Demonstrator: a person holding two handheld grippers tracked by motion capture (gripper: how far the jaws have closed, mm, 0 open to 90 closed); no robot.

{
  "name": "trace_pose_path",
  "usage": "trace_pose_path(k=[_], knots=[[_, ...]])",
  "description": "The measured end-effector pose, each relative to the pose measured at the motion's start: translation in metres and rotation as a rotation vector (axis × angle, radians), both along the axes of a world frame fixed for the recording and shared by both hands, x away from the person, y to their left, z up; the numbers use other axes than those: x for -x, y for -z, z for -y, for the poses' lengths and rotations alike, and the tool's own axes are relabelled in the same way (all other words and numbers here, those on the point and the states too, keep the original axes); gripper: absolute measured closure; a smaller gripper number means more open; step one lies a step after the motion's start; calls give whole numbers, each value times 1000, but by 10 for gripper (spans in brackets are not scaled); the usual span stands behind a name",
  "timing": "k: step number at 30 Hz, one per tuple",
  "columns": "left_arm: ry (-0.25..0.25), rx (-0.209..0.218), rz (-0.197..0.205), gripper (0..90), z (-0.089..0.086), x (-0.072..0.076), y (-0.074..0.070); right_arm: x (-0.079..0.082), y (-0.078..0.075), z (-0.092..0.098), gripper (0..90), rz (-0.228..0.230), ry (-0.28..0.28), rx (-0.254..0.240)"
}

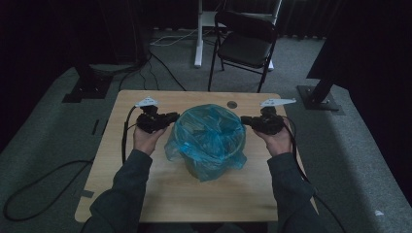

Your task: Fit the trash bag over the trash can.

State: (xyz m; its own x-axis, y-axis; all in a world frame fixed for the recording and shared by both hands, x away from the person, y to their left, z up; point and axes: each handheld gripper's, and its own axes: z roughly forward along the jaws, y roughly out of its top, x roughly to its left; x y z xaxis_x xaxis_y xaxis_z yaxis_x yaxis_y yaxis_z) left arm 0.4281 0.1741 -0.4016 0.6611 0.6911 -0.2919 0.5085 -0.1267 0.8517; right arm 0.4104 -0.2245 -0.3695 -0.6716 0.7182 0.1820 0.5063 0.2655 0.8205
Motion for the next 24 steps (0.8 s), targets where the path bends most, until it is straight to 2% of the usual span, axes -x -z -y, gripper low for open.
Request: trace_pose_path(k=[2,5,8,11,12,17,20,24], knots=[[6,1,2,784,0,0,0,2,3,0,900,-9,-1,10],[17,5,3,794,-1,0,0,7,5,2,900,-20,-23,-13],[21,5,2,796,1,0,0,7,1,2,900,-1,-15,9],[19,1,5,796,2,0,-1,5,-2,1,890,9,-5,3],[20,1,6,796,2,0,-1,3,-6,-1,795,24,9,0],[16,-3,10,796,3,0,-2,-6,-6,-6,749,23,10,-11],[17,-7,12,794,3,1,-2,-11,-3,-8,754,5,8,-26],[16,-6,21,785,0,5,-4,-11,-2,-10,839,-4,-20,-40]])
